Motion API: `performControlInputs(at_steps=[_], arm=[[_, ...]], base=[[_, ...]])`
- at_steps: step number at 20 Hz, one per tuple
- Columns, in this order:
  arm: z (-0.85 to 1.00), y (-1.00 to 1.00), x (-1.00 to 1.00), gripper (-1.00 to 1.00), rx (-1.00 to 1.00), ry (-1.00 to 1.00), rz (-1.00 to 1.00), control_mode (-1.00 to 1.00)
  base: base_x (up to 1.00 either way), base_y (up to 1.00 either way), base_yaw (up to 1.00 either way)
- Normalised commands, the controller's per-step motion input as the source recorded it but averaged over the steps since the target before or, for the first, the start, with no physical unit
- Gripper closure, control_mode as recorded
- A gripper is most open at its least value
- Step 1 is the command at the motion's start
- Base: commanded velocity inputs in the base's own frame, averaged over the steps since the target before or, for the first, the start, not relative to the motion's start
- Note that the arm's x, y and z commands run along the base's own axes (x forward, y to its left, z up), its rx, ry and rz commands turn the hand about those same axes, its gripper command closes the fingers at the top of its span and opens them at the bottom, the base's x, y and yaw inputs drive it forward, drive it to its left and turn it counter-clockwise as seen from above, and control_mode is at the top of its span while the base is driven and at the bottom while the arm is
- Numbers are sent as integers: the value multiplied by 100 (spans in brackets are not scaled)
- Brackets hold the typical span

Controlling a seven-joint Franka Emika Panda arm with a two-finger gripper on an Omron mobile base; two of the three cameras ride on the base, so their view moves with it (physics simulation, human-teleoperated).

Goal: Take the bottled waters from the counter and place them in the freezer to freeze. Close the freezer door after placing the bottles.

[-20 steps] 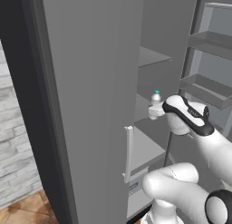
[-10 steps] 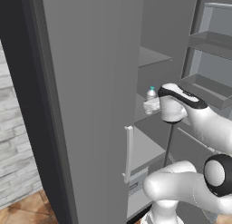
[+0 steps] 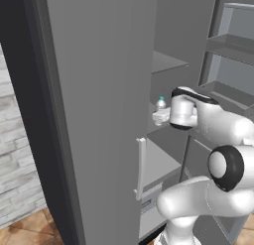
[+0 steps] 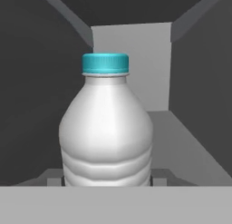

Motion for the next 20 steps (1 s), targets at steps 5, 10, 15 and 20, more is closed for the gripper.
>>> performControlInputs(at_steps=[5, 10, 15, 20], arm=[[-22, 1, 26, 100, 0, 0, 0, -100], [-26, 0, 28, 100, 0, 0, 0, -100], [-22, 0, 30, 100, 0, 0, 0, -100], [-9, 0, 27, 100, 0, 0, 0, -100]], base=[[0, 0, 0], [0, 0, 0], [0, 0, 0], [0, 0, 0]])
